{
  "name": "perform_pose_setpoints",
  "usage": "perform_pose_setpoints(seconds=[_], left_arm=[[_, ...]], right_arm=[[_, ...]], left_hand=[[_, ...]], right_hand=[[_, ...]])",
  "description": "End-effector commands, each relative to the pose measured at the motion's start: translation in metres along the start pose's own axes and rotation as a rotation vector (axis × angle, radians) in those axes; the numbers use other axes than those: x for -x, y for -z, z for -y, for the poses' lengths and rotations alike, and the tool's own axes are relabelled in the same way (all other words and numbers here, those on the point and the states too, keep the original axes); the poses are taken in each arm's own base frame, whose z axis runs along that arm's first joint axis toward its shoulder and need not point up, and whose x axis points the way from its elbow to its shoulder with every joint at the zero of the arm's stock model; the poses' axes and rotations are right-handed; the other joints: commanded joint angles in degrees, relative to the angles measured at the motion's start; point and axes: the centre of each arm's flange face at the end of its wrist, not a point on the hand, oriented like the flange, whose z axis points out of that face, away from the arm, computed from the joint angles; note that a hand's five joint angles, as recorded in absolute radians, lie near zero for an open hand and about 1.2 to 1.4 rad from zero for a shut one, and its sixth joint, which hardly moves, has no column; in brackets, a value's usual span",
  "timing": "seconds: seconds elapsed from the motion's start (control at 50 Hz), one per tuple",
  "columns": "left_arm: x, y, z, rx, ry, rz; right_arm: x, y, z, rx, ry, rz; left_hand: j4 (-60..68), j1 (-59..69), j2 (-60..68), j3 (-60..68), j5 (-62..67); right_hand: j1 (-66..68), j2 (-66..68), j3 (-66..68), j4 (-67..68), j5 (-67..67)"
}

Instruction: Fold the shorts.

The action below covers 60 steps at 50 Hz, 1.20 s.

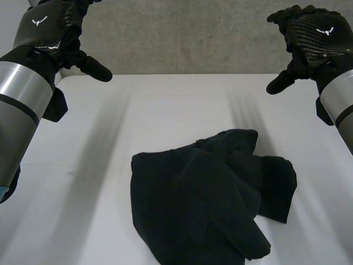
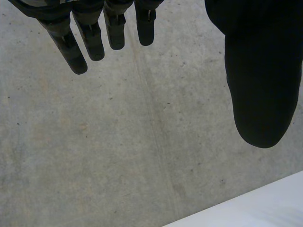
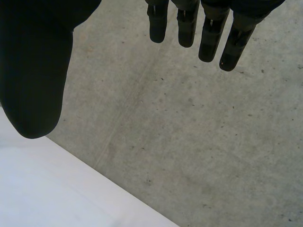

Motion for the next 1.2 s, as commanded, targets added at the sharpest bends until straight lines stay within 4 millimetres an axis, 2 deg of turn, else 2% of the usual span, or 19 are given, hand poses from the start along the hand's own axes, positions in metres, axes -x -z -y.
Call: perform_pose_setpoints(seconds=[0.02, 0.24, 0.36, 0.56, 0.94, 1.0, 1.06, 1.14, 1.2], left_arm=[[-0.001, -0.003, -0.010, 0.024, -0.014, -0.016], [-0.002, 0.000, -0.009, 0.042, -0.087, -0.016], [-0.001, 0.007, -0.011, 0.104, -0.148, -0.013], [-0.003, 0.008, -0.008, 0.104, -0.152, -0.020], [-0.003, 0.008, -0.015, 0.120, -0.154, -0.027], [-0.006, 0.008, -0.019, 0.134, -0.155, -0.041], [-0.007, 0.008, -0.036, 0.198, -0.166, -0.052], [-0.006, 0.015, -0.063, 0.293, -0.218, -0.068], [-0.009, 0.021, -0.085, 0.349, -0.266, -0.107]], right_arm=[[0.003, -0.001, -0.004, -0.016, -0.004, 0.018], [0.001, -0.001, -0.002, -0.020, 0.004, 0.015], [0.000, -0.001, -0.003, -0.017, 0.070, 0.007], [0.002, -0.001, -0.005, -0.009, 0.093, 0.013], [0.001, -0.001, -0.003, -0.017, 0.098, 0.013], [0.002, -0.001, -0.002, -0.012, 0.100, 0.018], [0.004, 0.002, -0.003, 0.015, 0.129, 0.035], [0.010, 0.011, -0.014, 0.106, 0.231, 0.097], [0.022, 0.024, -0.030, 0.192, 0.306, 0.213]], left_hand=[[-0.6, 0.0, -0.3, -0.6, -1.6], [-0.5, 0.2, -0.2, -0.5, -1.4], [-0.6, 0.0, -0.3, -0.6, -1.6], [-0.6, 0.0, -0.3, -0.6, -1.6], [-0.6, 0.0, -0.3, -0.6, -1.6], [0.0, 0.7, 0.3, 0.0, -0.9], [1.9, 2.5, 2.2, 1.9, 0.9], [9.1, 9.8, 9.4, 9.1, 8.2], [10.8, 11.5, 11.1, 10.8, 9.9]], right_hand=[[0.9, -2.5, -2.2, -3.4, -2.9], [0.9, -2.5, -2.2, -3.4, -2.9], [0.9, -2.5, -2.2, -3.4, -2.9], [0.9, -2.5, -2.2, -3.4, -2.9], [0.9, -2.5, -2.2, -3.4, -2.9], [0.9, -2.5, -2.2, -3.4, -2.9], [0.9, -2.5, -2.2, -3.4, -2.9], [0.9, -2.5, -2.2, -3.4, -2.9], [0.9, -2.5, -2.2, -3.4, -2.9]])
